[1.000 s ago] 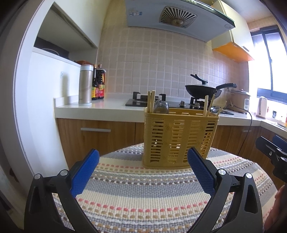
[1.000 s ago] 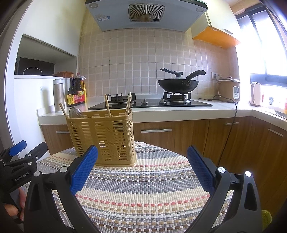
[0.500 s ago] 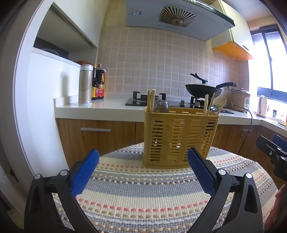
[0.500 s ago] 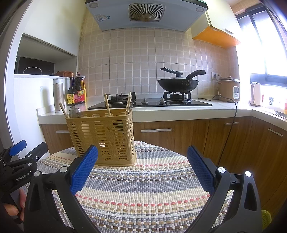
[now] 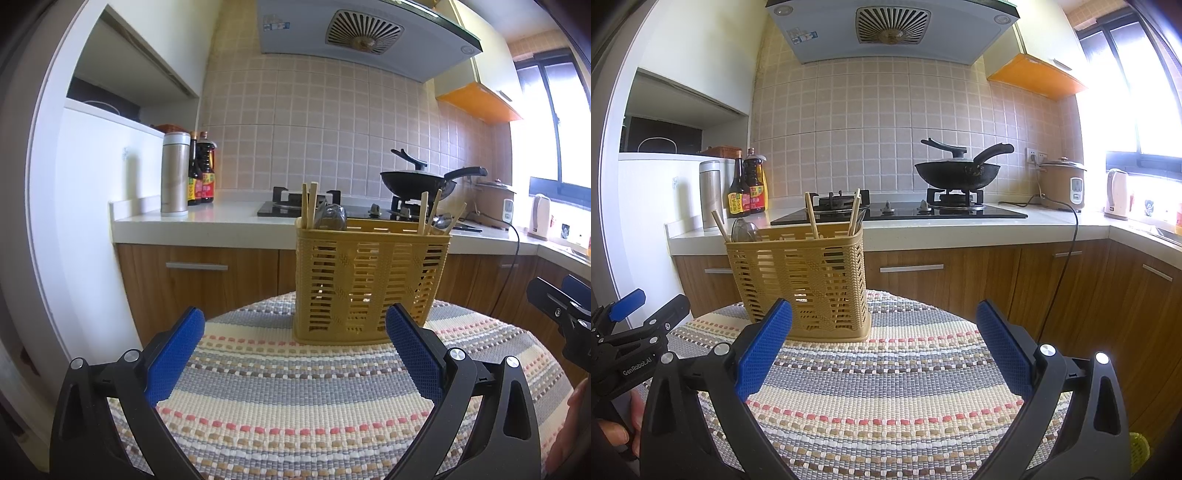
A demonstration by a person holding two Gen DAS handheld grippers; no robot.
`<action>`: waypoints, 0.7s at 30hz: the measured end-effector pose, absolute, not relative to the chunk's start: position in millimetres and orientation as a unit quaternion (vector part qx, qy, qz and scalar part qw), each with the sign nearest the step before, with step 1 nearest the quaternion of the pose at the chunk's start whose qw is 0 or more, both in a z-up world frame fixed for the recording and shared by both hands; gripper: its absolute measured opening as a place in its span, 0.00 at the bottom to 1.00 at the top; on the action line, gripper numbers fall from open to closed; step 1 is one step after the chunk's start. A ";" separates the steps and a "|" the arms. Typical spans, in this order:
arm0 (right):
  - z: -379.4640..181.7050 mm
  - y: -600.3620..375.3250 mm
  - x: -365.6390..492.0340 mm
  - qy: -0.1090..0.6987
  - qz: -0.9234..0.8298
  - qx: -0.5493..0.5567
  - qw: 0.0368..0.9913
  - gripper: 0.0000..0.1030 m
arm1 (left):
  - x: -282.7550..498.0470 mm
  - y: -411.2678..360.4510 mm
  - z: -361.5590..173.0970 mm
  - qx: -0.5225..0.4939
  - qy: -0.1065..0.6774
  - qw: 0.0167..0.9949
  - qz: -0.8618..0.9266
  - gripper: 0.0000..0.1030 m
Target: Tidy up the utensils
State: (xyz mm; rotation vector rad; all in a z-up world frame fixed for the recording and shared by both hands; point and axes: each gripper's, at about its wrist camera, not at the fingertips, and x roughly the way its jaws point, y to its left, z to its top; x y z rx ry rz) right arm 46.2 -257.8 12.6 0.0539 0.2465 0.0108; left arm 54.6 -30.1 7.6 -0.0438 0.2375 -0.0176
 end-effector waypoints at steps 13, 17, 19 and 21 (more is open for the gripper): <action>11.5 -256.5 46.6 0.125 0.007 0.025 0.992 0.92 | 55.1 -30.6 6.0 -0.019 0.119 0.993 -0.011 0.93; 11.0 -256.3 47.1 0.126 0.008 0.025 0.992 0.92 | 55.6 -30.3 4.9 -0.018 0.120 0.993 -0.013 0.93; 10.7 -256.1 47.6 0.126 0.010 0.024 0.992 0.92 | 55.9 -30.6 4.9 -0.018 0.120 0.992 -0.013 0.93; 10.2 -255.8 47.9 0.127 0.011 0.023 0.992 0.92 | 55.9 -30.4 4.6 -0.018 0.121 0.992 -0.014 0.93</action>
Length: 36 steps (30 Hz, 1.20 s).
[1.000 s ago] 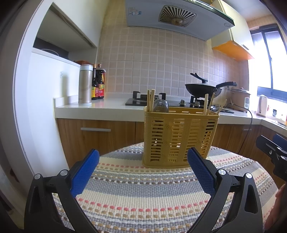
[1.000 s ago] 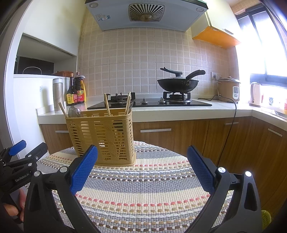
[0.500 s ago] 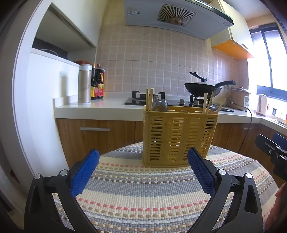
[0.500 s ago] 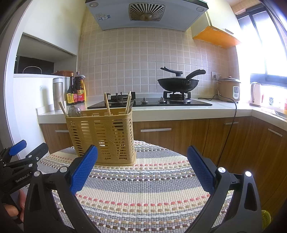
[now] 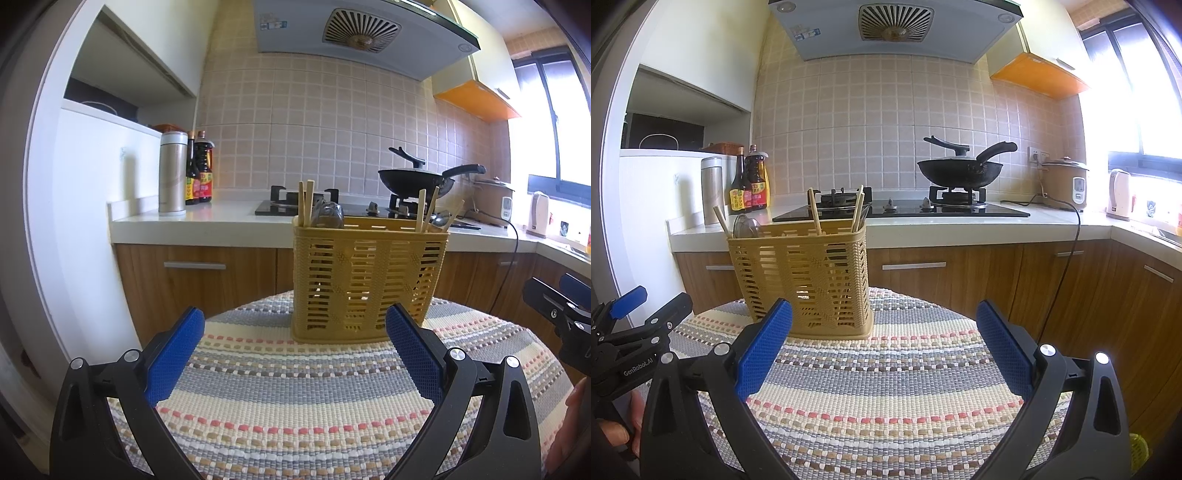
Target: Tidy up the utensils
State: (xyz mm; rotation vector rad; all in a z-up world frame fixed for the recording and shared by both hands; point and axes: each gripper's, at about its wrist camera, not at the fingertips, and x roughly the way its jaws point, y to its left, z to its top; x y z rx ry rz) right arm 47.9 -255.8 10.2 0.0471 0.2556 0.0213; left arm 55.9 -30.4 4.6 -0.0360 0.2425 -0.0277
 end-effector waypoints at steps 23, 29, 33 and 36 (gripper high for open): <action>9.3 -255.6 49.3 0.129 0.012 0.022 0.991 0.92 | 57.6 -30.6 5.3 -0.009 0.121 0.992 -0.019 0.93; 9.3 -255.5 49.3 0.130 0.012 0.022 0.991 0.92 | 57.7 -30.7 5.1 -0.009 0.121 0.992 -0.019 0.93; 9.2 -255.6 49.4 0.130 0.012 0.021 0.991 0.92 | 57.8 -30.4 6.2 -0.007 0.119 0.993 -0.018 0.93; 9.4 -255.4 49.4 0.130 0.012 0.021 0.991 0.92 | 56.8 -28.2 6.0 -0.010 0.118 0.993 -0.022 0.93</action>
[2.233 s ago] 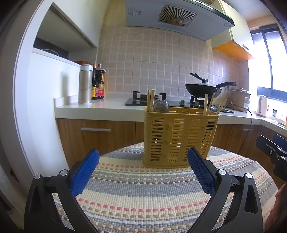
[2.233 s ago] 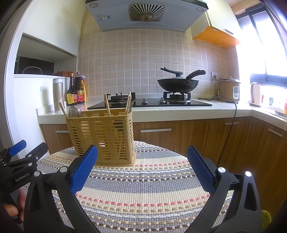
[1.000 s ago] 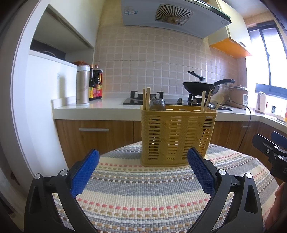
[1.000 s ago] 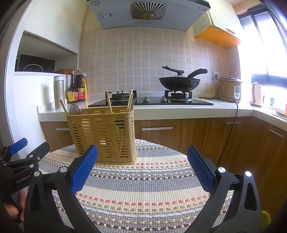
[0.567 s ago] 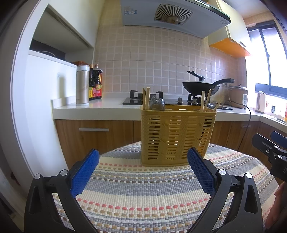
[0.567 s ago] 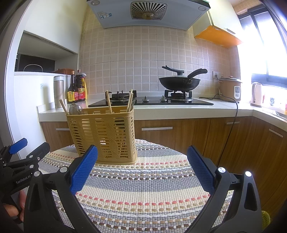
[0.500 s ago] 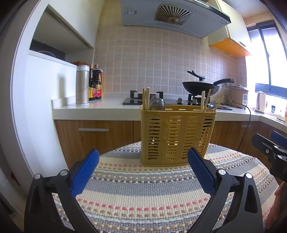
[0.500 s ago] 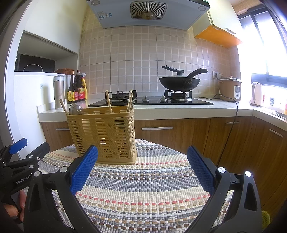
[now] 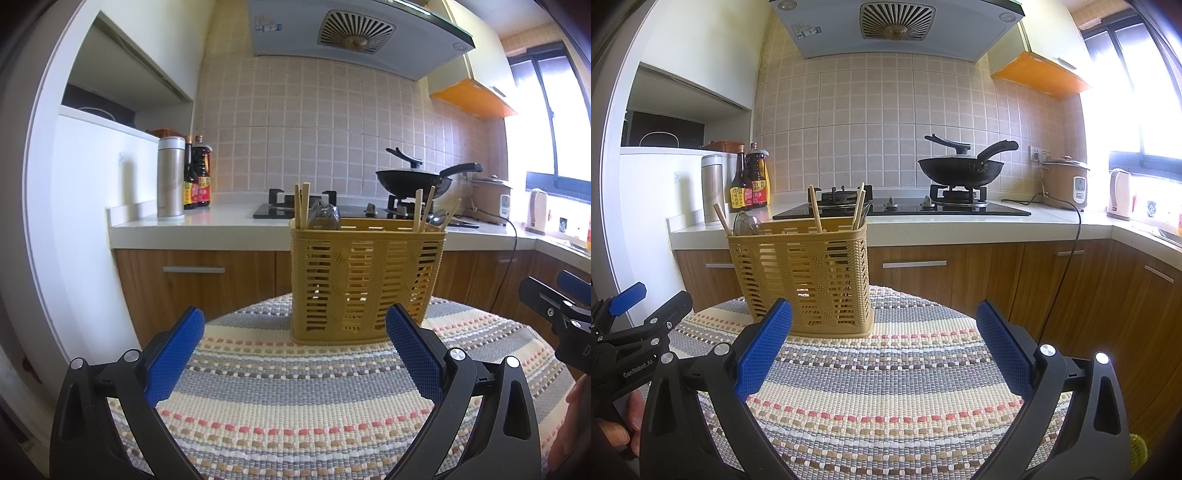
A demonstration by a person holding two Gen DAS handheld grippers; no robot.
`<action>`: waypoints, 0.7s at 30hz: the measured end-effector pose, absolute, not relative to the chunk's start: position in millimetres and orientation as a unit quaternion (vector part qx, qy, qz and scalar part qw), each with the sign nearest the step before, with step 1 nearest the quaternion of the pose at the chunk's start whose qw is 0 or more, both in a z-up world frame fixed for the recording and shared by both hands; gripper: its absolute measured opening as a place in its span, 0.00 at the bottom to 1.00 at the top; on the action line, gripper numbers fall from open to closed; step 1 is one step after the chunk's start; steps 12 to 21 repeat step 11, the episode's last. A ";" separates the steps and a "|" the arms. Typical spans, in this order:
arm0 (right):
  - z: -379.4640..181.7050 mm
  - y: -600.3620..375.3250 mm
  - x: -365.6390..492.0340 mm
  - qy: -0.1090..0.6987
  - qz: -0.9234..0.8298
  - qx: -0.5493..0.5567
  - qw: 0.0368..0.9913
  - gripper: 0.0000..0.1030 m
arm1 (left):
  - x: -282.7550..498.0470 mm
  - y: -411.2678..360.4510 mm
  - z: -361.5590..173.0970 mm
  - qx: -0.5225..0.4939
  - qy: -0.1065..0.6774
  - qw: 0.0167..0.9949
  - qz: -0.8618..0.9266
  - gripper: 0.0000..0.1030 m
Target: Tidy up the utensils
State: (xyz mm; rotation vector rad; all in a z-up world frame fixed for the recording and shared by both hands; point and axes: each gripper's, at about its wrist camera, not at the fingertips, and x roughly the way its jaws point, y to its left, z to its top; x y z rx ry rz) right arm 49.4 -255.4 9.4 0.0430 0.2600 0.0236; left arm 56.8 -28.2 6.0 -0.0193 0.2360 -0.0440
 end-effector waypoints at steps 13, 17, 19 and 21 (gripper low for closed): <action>8.7 -256.5 50.2 0.130 0.012 0.021 0.991 0.92 | 62.5 -22.7 7.0 -0.022 0.133 0.991 -0.019 0.93; 8.7 -256.5 50.2 0.130 0.012 0.021 0.991 0.92 | 62.5 -22.7 7.0 -0.022 0.133 0.991 -0.019 0.93; 8.7 -256.5 50.2 0.130 0.012 0.021 0.991 0.92 | 62.5 -22.7 7.0 -0.022 0.133 0.991 -0.019 0.93; 8.7 -256.5 50.2 0.130 0.012 0.021 0.991 0.92 | 62.5 -22.7 7.0 -0.022 0.133 0.991 -0.019 0.93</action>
